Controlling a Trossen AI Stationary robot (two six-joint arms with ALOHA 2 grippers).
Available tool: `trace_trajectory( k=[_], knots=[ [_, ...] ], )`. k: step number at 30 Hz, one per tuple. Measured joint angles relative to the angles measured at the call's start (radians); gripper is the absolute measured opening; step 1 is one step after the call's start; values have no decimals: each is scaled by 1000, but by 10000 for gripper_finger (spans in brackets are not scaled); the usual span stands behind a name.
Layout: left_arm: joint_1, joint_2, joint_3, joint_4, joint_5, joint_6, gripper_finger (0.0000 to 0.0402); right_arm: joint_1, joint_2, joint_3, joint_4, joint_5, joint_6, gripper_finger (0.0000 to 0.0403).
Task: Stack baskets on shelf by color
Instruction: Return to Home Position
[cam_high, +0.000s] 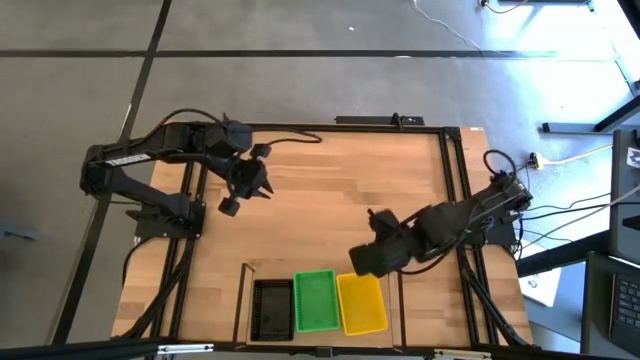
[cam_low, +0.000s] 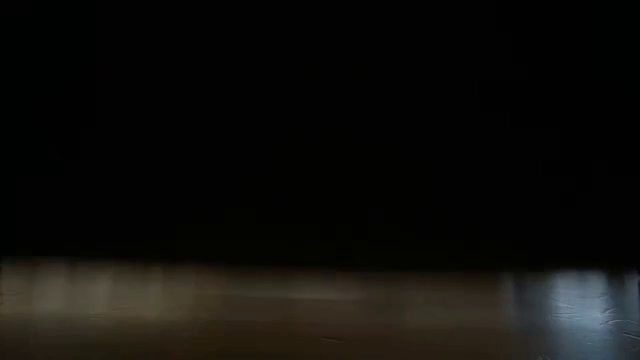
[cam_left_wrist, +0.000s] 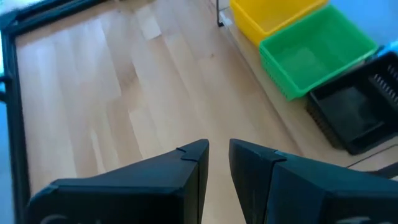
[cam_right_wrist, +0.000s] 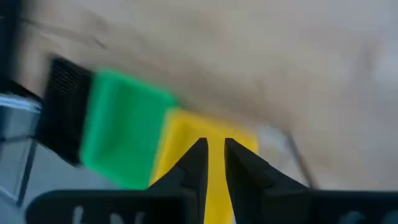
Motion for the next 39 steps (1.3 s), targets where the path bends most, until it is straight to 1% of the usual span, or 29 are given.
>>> trace_trajectory(
  k=[3, 5, 7, 10, 12, 15, 19, 20, 22, 25, 29, 32, 35, 39],
  knots=[
    [0, -34, -1, 0, 0, -74, 55, -1, -2, 77, 2, 201, -176, 51],
    [0, -66, -1, 0, 0, -112, 55, -5, -1, 115, 2, 299, -313, 51],
    [0, -97, -1, 2, 0, -159, 55, -21, -1, 148, 2, 355, -494, 51],
    [0, -145, -1, 6, -6, -239, 55, -53, 0, 202, -1, 419, -717, 47],
    [0, -172, -1, 10, -3, -284, 55, -77, 0, 244, -2, 442, -848, 33],
    [-1, -219, -1, 8, 12, -382, 55, -114, 1, 335, -23, 429, -998, 6],
    [-12, -253, 0, -4, 14, -460, 55, -155, 1, 476, -67, 420, -1183, 5],
    [-11, -260, -1, -16, 12, -461, 55, -162, -8, 484, -61, 423, -1226, 3],
    [-14, -278, -1, -43, -10, -463, 54, -174, -67, 439, -21, 406, -1316, 2],
    [-24, -318, -1, -68, -70, -463, 41, -195, -150, 401, -27, 385, -1349, 2],
    [-31, -372, -1, -87, -162, -462, 8, -206, -260, 342, -33, 386, -1392, 1],
    [-32, -431, -1, -92, -200, -463, 4, -205, -358, 270, -35, 373, -1403, 1],
    [-32, -490, -1, -111, -252, -465, 1, -206, -468, 161, 1, 354, -1399, 1],
    [-32, -587, -42, -105, -269, -468, 0, -206, -619, -35, 133, 249, -1432, 0]
  ],
)
